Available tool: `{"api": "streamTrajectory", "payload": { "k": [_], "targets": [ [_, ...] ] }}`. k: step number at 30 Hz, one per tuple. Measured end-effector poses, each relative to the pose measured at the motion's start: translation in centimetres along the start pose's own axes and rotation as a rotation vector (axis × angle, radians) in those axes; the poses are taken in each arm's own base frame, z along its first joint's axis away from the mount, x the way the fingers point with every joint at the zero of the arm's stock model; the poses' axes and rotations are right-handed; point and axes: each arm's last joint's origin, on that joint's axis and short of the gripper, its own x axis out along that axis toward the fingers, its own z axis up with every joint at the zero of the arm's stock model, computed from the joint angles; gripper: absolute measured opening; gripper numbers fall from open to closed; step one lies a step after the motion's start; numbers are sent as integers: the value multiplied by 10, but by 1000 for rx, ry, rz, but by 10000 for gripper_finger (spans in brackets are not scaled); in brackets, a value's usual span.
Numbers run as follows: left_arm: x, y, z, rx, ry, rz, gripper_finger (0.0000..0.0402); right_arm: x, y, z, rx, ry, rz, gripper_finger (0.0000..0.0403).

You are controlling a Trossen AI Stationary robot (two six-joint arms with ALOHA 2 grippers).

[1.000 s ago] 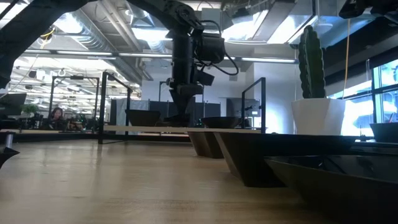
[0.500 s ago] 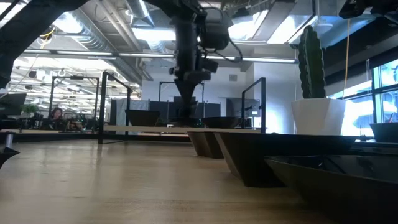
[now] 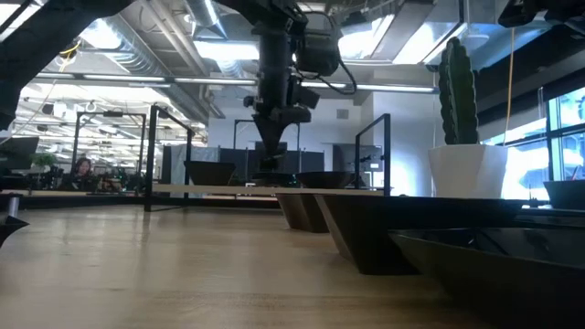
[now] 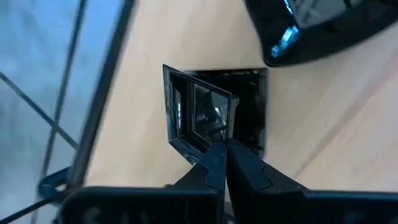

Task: Pick & Place Mini shaped plates
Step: Stack the square plate on top of the square plate on the shelf

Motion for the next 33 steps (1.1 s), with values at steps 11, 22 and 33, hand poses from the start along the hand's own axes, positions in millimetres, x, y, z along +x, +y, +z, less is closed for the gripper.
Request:
{"api": "streamTrajectory", "payload": {
  "k": [11, 22, 33],
  "targets": [
    [16, -8, 2, 29, 30, -27, 8, 0, 0, 0, 0, -3, -1, 14],
    [14, -12, 3, 63, 9, -34, 69, 0, 0, 0, 0, -3, -1, 14],
    [-1, -7, 1, 124, -32, 31, 122, 0, 0, 0, 0, 1, 1, 14]
  ]
}}
